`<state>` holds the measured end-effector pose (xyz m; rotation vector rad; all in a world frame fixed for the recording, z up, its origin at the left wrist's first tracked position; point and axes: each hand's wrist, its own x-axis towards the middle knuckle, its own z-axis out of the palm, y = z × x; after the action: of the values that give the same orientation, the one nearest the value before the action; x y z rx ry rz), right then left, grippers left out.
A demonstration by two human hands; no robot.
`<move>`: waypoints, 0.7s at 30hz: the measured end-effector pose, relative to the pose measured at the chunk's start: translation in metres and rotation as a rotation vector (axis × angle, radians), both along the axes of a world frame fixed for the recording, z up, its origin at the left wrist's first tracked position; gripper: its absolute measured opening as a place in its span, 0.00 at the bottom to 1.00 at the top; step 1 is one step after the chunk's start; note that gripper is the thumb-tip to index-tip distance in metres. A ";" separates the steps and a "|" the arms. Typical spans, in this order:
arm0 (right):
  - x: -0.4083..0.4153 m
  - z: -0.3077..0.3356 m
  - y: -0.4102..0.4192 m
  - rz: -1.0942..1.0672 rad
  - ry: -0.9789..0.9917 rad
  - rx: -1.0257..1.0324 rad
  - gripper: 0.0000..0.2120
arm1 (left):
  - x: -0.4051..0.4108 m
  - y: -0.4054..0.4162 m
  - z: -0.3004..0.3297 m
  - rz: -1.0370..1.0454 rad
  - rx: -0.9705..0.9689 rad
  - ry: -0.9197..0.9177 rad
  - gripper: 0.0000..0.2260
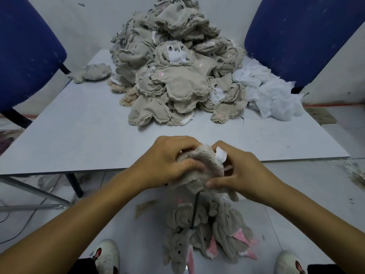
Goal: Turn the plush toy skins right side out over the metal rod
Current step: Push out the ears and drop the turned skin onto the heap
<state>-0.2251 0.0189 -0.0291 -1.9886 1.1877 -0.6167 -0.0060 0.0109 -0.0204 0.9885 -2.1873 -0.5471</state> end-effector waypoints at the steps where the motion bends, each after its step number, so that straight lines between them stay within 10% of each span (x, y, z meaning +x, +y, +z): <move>1: 0.000 0.001 0.002 -0.018 -0.003 0.001 0.21 | -0.003 0.001 0.001 0.010 -0.032 0.041 0.07; 5: 0.005 0.011 0.004 -0.145 -0.404 -0.165 0.13 | 0.000 -0.004 0.011 0.026 0.096 0.348 0.06; 11: 0.007 0.002 0.004 -0.033 -0.226 -0.230 0.16 | 0.018 -0.011 0.001 0.002 0.402 -0.176 0.13; 21: 0.003 -0.004 0.007 -0.069 -0.223 -0.374 0.09 | 0.005 -0.008 0.002 0.018 0.167 -0.491 0.11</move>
<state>-0.2217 0.0254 -0.0328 -2.1170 1.0658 -1.1340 -0.0007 0.0029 -0.0184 1.3440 -2.5872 -0.5254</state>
